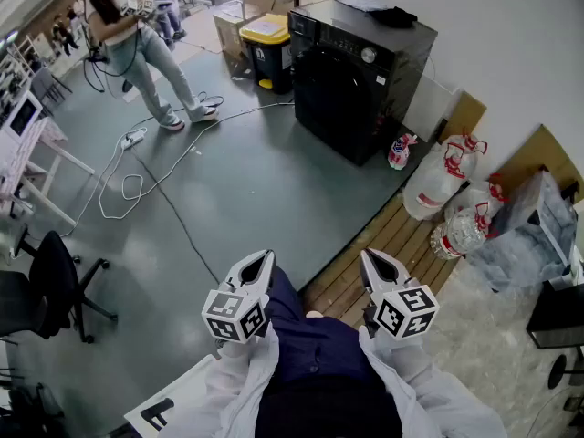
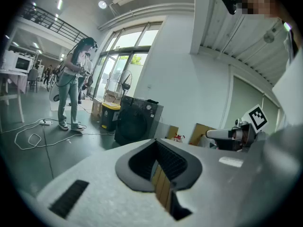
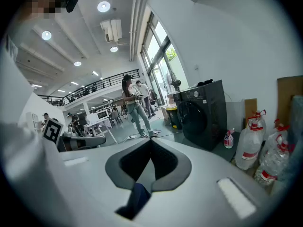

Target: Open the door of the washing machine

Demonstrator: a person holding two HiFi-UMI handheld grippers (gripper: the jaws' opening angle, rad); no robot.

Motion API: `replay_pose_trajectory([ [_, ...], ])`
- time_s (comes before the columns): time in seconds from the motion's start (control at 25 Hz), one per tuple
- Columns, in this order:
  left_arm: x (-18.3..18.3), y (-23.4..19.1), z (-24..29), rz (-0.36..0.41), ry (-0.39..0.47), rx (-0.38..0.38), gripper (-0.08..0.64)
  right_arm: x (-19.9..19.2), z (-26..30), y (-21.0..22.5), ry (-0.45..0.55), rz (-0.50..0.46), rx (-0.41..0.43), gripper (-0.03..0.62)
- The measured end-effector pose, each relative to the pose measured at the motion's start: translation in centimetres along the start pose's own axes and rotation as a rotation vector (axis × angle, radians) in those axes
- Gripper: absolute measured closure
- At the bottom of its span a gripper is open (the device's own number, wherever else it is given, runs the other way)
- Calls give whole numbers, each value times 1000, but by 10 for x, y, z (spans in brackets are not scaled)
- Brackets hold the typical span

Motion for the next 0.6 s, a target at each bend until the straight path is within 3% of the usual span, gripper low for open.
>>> replay_pose_trajectory([
  [0.6,0,10,10,21,-15,-14,555,3,0,12,9,48,-22,583],
])
Point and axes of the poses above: the fingertips, and each gripper's own axes: z forward along the fingers, y to its right, x out of its top, the point moved 3 cm from there along -z, backward along the fingers, and after that the axes turned 14 degrees about y, right-handed, at the moved point
